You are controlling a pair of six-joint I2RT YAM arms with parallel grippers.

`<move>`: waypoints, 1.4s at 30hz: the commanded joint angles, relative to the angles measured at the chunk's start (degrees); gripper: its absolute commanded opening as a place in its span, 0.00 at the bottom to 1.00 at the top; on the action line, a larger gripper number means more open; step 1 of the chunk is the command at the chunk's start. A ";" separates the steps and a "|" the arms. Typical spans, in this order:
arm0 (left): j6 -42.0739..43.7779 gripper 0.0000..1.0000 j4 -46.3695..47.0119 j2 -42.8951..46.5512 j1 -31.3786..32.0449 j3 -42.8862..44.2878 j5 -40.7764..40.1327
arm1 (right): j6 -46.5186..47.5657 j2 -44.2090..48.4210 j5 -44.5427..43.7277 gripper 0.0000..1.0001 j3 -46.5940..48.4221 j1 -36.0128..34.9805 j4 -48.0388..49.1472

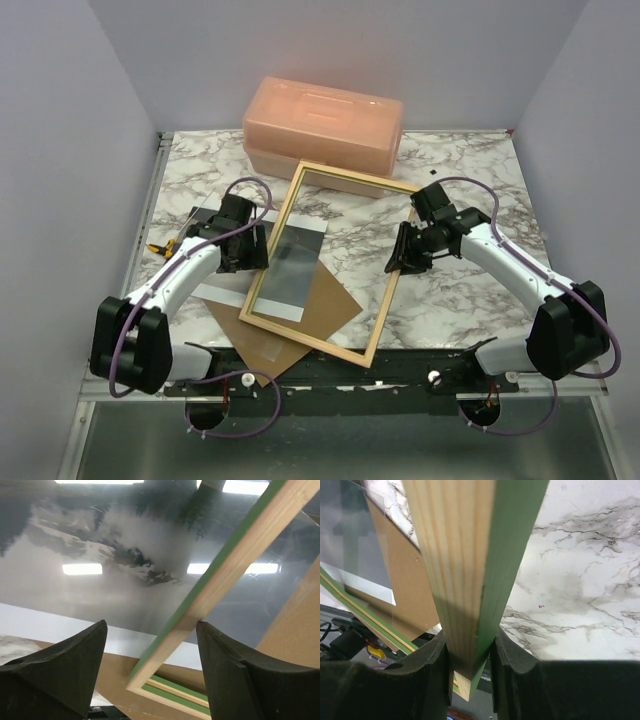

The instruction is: Put the photo into the frame

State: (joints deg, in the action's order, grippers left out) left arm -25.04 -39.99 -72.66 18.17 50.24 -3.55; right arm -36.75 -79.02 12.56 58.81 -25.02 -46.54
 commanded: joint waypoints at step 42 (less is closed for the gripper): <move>-9.27 0.00 11.19 1.43 2.02 -11.49 22.78 | 4.08 1.91 -11.67 0.95 6.01 0.42 -5.54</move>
State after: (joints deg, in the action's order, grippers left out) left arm -31.55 -31.35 -70.78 18.70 38.83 16.95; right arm -33.32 -78.85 3.53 62.06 -24.32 -50.35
